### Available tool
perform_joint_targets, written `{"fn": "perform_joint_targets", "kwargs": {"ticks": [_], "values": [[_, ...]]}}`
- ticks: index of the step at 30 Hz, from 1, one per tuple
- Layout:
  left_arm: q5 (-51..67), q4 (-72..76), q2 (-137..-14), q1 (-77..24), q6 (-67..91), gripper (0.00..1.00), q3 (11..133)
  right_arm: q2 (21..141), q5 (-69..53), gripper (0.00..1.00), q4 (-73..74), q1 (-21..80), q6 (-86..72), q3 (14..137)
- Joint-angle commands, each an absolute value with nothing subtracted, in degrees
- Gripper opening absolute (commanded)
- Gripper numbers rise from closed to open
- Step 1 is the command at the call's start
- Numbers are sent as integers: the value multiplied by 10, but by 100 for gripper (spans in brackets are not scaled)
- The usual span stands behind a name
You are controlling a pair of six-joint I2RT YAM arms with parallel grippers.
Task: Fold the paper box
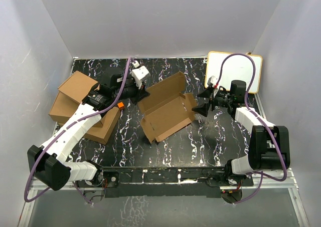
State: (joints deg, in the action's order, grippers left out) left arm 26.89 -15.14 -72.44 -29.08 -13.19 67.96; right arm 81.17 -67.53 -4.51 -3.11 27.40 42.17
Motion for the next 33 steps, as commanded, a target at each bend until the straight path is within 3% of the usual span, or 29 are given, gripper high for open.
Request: {"fn": "perform_joint_targets", "kwargs": {"ticks": [1, 13, 15, 17, 22, 24, 33], "values": [[299, -146, -713, -288, -152, 0, 700, 835, -651, 93, -163, -31, 241, 435], [316, -143, -709, -287, -163, 0, 706, 916, -672, 72, -145, -25, 238, 482], [324, -141, -710, -287, -160, 0, 706, 919, -670, 63, -144, -21, 239, 484], [328, -142, -712, -287, -159, 0, 709, 924, -667, 47, -134, -21, 238, 491], [333, -138, -704, -287, -154, 0, 702, 916, -673, 17, -127, -21, 232, 486], [341, -132, -701, -287, -143, 0, 698, 909, -675, 10, -146, -21, 209, 479], [387, -54, -678, -287, -49, 0, 647, 852, -639, 8, -317, -21, 51, 405]]}}
